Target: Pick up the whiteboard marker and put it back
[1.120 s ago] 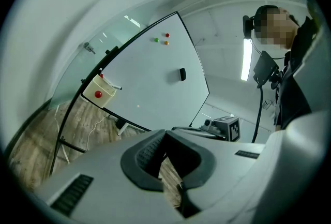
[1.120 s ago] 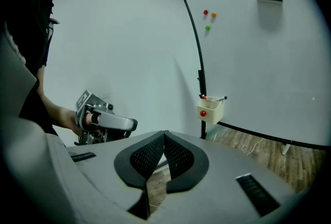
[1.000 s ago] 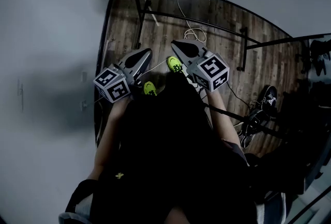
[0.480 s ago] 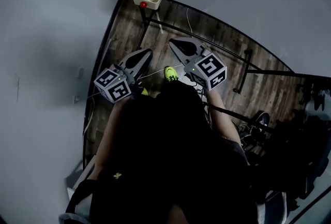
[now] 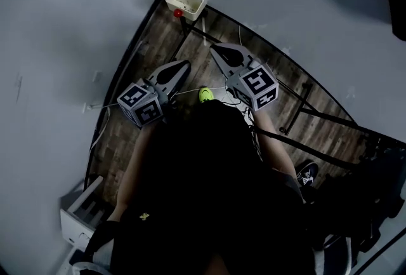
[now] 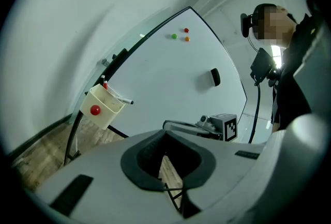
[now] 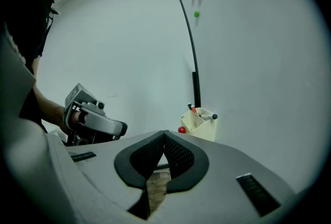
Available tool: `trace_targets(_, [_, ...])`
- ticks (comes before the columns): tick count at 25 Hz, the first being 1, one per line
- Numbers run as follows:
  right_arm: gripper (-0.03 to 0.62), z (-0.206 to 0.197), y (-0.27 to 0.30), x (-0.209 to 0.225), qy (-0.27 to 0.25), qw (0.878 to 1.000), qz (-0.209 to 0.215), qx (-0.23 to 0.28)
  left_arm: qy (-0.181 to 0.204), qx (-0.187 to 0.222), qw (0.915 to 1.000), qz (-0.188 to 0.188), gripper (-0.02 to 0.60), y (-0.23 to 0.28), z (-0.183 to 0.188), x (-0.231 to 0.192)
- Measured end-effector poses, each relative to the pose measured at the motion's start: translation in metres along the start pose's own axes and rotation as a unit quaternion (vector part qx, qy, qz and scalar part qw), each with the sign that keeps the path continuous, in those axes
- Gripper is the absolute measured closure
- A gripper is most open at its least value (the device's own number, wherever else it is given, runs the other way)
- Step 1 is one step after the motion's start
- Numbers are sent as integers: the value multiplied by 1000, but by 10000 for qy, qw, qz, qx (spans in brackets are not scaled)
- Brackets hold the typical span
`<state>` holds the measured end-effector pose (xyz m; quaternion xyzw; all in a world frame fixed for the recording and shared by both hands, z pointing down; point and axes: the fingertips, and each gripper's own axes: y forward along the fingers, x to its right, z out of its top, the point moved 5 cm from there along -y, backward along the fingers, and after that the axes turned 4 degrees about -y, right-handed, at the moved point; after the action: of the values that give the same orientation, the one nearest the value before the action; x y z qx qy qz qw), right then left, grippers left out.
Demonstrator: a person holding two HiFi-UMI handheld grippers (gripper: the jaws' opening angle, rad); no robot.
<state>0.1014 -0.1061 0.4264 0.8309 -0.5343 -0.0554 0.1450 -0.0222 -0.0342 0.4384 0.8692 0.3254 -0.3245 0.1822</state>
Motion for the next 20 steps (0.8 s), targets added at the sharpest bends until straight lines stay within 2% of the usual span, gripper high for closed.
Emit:
trace_targets(10, [588, 2, 6, 27, -217, 9991, 370, 40, 103, 367, 9981, 494, 568, 18, 6, 8])
trace_targets(20, [588, 14, 20, 40, -325, 9991, 250, 107, 119, 551, 9964, 633, 568, 11, 19, 0])
